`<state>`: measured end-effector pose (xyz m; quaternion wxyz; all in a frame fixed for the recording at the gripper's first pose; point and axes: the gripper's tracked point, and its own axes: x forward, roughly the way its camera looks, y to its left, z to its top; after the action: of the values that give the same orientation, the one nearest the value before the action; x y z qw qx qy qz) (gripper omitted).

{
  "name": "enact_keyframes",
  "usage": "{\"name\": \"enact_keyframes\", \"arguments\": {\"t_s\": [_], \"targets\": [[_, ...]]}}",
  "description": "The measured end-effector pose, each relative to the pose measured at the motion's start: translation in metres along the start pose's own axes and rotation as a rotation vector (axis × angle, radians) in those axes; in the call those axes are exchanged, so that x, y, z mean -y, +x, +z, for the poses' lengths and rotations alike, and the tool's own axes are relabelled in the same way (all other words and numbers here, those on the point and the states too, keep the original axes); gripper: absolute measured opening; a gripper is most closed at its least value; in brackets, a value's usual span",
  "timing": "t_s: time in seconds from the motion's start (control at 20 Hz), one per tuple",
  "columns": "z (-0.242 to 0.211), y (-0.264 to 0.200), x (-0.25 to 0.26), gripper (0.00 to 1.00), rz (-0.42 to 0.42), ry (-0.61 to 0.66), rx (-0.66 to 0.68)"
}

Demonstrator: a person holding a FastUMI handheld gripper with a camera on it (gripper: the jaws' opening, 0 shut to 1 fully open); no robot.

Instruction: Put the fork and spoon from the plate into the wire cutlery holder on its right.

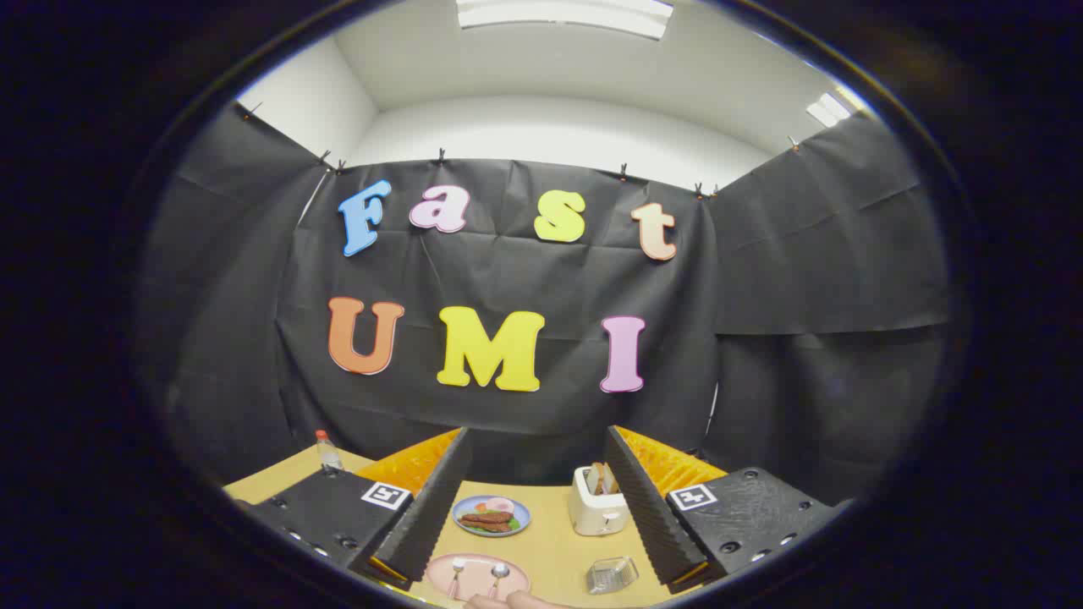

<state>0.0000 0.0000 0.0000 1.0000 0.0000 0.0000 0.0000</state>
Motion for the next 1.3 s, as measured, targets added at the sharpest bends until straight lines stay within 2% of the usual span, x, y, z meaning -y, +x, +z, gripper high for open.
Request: {"name": "enact_keyframes", "arguments": {"t_s": [0.35, 0.65, 0.85, 1.3], "targets": [[-0.008, 0.02, 0.011, 0.95, 0.044, -0.006, -0.05], [-0.043, 0.035, 0.012, 0.95, 0.053, 0.003, -0.12], [-0.102, 0.046, -0.001, 0.95, 0.063, -0.008, -0.238], [-0.288, 0.055, -0.046, 0.96, 0.091, -0.025, -0.599]]}}
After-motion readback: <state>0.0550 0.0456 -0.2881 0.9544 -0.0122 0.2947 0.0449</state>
